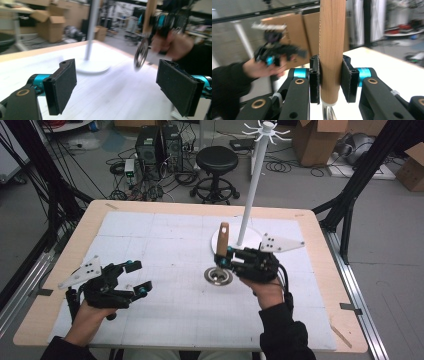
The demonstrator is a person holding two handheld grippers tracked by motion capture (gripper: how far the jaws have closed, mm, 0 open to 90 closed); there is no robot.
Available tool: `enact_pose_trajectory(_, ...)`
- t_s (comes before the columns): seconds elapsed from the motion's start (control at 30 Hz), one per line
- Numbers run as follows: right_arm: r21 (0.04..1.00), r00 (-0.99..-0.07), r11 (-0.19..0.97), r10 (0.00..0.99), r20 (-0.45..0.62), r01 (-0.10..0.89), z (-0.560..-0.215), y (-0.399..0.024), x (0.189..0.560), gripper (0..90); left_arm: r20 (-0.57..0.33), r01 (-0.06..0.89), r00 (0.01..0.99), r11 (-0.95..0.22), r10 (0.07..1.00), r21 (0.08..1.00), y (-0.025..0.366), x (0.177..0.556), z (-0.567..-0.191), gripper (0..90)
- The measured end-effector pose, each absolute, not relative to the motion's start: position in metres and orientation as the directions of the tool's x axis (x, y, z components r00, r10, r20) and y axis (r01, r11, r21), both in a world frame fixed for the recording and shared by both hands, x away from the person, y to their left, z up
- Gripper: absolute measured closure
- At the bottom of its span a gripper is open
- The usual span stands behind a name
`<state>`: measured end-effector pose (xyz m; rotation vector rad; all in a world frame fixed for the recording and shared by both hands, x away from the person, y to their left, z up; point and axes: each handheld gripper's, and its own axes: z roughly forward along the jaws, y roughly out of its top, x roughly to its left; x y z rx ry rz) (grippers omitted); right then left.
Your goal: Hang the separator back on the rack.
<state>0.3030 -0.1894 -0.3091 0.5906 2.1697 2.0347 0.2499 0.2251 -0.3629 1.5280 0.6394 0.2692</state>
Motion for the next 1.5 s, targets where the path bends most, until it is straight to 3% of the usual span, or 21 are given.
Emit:
enact_pose_trajectory(0.23, 0.984, -0.867, 0.019, 0.475, 0.148, 0.178, -0.266, -0.202, 0.340, 72.6, -0.169, 0.214, 0.775, 0.000, 0.609, 0.977, 0.246, 0.250, -0.377, 17.0)
enact_pose_trajectory(0.73, 0.987, -0.809, 0.021, 0.576, 0.120, 0.161, -0.190, -0.212, 0.396, 72.6, -0.196, 0.239, 0.764, 0.012, 0.615, 0.971, 0.258, 0.251, -0.389, 17.1)
enact_pose_trajectory(1.43, 0.966, -0.720, -0.022, 0.662, 0.207, 0.257, -0.200, -0.227, 0.422, 72.2, -0.214, 0.249, 0.757, 0.030, 0.617, 0.968, 0.261, 0.251, -0.389, 17.3)
enact_pose_trajectory(1.5, 0.970, -0.720, -0.018, 0.667, 0.192, 0.243, -0.202, -0.227, 0.420, 67.8, -0.216, 0.251, 0.755, 0.031, 0.619, 0.967, 0.261, 0.251, -0.389, 17.3)
